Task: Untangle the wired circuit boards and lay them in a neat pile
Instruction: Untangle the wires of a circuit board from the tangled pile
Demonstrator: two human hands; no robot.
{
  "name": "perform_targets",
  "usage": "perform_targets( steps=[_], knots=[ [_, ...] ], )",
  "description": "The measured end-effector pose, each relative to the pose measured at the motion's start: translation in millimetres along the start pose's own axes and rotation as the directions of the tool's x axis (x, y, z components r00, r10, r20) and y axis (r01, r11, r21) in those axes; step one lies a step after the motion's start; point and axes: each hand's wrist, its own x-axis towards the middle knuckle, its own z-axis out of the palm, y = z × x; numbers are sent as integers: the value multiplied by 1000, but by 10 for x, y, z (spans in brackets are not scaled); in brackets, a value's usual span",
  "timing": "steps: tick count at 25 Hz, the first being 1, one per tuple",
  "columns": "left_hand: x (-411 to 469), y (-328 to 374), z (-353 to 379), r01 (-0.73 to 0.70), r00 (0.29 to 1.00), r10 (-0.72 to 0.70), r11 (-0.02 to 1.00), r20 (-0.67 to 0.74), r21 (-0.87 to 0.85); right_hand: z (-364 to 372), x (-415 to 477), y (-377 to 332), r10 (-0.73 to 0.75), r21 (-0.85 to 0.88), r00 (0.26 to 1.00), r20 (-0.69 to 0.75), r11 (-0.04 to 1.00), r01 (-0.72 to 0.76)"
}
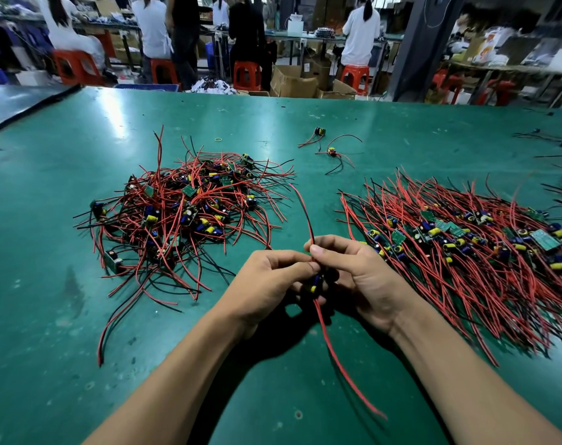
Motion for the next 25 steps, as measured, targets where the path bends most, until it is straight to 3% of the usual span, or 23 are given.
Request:
perform_targets(
  steps=[7, 12, 18, 25],
  knots=[
    [0, -1, 16, 26, 1000, -26, 997, 2, -72, -56, -15, -48, 44, -59, 993, 110, 998, -37],
    [-2, 32, 2, 19, 999, -25, 991, -38, -129, 44, 23, 36, -84, -21, 995, -47, 996, 83],
    [9, 47, 47, 26, 995, -35, 995, -94, -92, -78, 102, 68, -244, -253, 928, -282, 952, 174],
    [51, 28, 65, -2, 991, -1, 1000, -132, -23, -160, 151, 49, -314, -288, 873, -374, 934, 212]
  ],
)
